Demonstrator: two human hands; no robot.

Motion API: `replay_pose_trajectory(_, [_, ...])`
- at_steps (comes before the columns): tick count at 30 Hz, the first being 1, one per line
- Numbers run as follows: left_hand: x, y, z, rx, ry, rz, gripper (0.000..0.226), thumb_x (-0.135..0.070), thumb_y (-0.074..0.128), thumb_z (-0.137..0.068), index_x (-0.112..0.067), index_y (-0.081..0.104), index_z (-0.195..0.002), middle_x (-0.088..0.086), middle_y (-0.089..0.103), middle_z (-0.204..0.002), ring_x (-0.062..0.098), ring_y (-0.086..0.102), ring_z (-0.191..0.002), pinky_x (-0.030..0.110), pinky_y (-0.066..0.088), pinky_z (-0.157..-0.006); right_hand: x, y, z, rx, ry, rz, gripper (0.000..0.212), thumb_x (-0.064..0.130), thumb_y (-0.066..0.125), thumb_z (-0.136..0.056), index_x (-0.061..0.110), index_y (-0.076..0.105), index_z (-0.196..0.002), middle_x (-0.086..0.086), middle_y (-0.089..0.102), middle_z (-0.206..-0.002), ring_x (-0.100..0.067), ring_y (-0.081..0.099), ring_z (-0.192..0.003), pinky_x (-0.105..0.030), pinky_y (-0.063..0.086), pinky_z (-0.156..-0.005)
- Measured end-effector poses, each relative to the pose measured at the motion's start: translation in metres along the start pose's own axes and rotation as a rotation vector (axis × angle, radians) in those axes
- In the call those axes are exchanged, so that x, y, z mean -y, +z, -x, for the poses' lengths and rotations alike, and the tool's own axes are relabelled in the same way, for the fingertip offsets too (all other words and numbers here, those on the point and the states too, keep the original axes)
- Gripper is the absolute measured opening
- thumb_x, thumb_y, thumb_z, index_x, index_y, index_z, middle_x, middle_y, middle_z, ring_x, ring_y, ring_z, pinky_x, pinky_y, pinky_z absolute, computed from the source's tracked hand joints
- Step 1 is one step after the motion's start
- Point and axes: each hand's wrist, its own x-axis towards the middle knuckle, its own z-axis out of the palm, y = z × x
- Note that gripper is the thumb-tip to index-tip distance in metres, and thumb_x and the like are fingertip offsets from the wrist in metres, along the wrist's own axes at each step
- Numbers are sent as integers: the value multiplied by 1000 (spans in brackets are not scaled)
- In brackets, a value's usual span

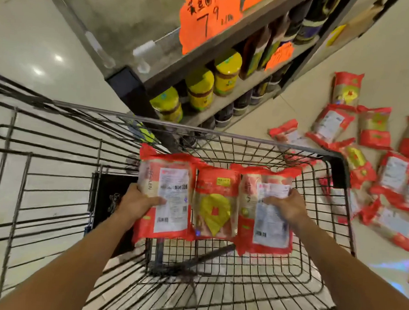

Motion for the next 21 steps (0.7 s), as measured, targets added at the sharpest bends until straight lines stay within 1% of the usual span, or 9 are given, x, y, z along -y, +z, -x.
replay_pose_trajectory(2, [1,4,-16,50,-8,-20,76,-17,98,-57,-4,55,-118,6,73,-105,22,74,-85,37,61,-69,1,3,-17,0,10,32,50,17,90,-69,11,59,-109,-8,74,-92,-27,74,-79,-39,60,-68])
replay_pose_trajectory(4, [3,5,-27,82,-7,-26,79,-22,100,-50,-4,63,-118,10,76,-107,23,76,-87,41,63,-77,-1,3,-33,5,31,59,57,24,92,-64,10,61,-110,-8,75,-94,-26,74,-78,-34,58,-62])
replay_pose_trajectory(7, [11,4,-48,99,-16,-36,106,-40,99,-29,-7,59,-121,8,76,-108,23,77,-89,48,63,-80,-27,2,-78,-15,37,114,82,55,93,-46,16,62,-111,-3,76,-93,-23,75,-74,-34,60,-58])
replay_pose_trajectory(9, [10,7,-52,104,16,-84,105,-43,100,-33,-9,55,-122,5,76,-109,22,77,-91,48,63,-83,-23,2,-69,-86,24,184,69,55,88,-62,14,58,-109,-2,74,-89,-21,71,-67,-30,56,-54])
replay_pose_trajectory(10, [3,9,-44,89,31,-120,98,-40,100,-42,-11,51,-123,3,74,-109,22,75,-93,48,62,-85,-18,3,-61,-128,20,201,65,50,86,-70,11,52,-108,-1,70,-89,-19,67,-66,-28,54,-54])
replay_pose_trajectory(12, [1,13,-36,37,65,-180,82,-28,96,-63,-15,44,-124,1,71,-111,23,72,-97,47,60,-89,-13,6,-46,-165,6,220,59,40,83,-79,12,41,-111,-4,62,-95,-21,61,-73,-32,53,-67])
replay_pose_trajectory(14, [1,18,-30,11,120,-222,76,-25,92,-71,-16,43,-128,0,69,-113,23,68,-100,45,57,-92,-14,9,-37,-222,-38,287,62,42,80,-81,11,44,-120,-10,63,-107,-31,65,-90,-44,56,-83])
replay_pose_trajectory(18, [9,15,-30,-65,263,-358,71,-36,87,-71,-23,45,-126,-3,65,-114,18,66,-100,44,58,-88,-10,16,-14,-225,-104,512,68,37,67,-91,6,36,-143,-22,52,-133,-42,54,-119,-49,50,-95])
replay_pose_trajectory(21, [26,6,-47,-62,290,-501,64,-42,70,-67,-25,45,-123,2,63,-112,24,68,-97,46,62,-80,5,19,14,-142,-157,546,79,33,68,-92,6,27,-154,-24,40,-150,-42,41,-135,-46,39,-109])
